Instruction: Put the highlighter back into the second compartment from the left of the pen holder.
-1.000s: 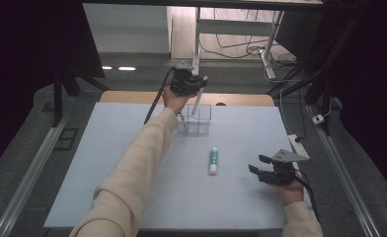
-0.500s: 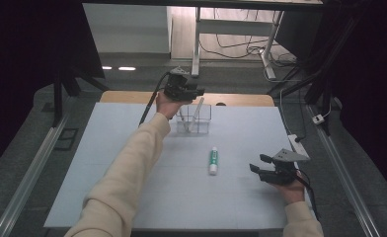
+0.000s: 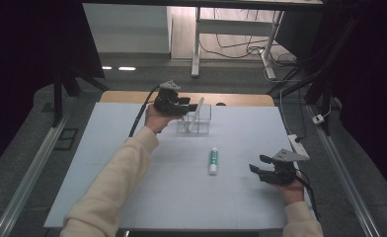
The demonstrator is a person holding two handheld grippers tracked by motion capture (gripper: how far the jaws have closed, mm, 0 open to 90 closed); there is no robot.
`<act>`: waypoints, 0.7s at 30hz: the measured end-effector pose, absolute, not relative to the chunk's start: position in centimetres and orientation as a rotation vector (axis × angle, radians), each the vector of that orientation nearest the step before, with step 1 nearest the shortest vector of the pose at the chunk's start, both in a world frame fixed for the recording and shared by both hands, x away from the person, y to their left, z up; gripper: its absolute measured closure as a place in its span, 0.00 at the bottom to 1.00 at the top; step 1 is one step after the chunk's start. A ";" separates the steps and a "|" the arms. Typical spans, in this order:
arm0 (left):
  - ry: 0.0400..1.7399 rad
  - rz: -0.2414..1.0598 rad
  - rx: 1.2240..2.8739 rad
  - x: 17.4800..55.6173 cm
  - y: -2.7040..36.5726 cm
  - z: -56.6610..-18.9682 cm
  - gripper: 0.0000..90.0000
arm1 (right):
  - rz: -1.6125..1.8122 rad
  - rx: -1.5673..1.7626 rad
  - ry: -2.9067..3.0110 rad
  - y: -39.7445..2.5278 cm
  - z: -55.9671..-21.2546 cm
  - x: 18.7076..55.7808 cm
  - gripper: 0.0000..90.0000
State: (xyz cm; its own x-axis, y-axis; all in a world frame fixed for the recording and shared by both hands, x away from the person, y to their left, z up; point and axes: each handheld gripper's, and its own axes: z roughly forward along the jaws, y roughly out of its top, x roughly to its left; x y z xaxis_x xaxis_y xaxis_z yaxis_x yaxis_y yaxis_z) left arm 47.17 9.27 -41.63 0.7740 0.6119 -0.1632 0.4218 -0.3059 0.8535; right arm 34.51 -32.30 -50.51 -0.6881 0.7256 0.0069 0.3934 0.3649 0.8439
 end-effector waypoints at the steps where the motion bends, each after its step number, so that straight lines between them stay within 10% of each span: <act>1: 0.781 0.232 1.955 46.8 9.5 -41.9 0.56 | 1.248 0.978 2.264 -32.3 -50.5 34.5 0.42; 21: 0.774 0.245 1.999 38.3 14.4 -44.4 0.48 | 1.245 0.973 2.273 -32.2 -50.5 34.4 0.42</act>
